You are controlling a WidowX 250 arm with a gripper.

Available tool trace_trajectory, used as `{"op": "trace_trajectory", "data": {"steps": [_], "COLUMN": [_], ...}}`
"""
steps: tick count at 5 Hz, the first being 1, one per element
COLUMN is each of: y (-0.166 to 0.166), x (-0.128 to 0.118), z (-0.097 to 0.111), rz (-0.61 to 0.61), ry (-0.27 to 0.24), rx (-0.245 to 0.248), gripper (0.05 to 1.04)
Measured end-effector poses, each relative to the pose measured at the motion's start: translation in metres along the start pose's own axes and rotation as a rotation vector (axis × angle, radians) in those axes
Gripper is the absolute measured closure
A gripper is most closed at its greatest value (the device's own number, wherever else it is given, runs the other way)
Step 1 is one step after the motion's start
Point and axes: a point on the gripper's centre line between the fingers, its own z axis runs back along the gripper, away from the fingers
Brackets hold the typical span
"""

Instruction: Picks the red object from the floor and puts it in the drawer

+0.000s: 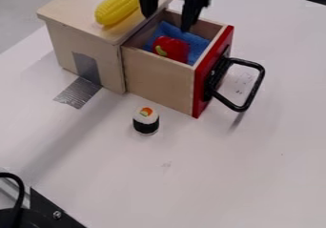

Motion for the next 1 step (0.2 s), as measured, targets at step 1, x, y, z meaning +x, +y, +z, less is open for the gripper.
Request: {"op": "trace_trajectory", "data": {"steps": [1], "y": [0.0008], "x": [-0.0035], "z": [0.0145], "rz": [0.003], "ry": [-0.026], "rx": [0.001], "gripper": [0.083]}}
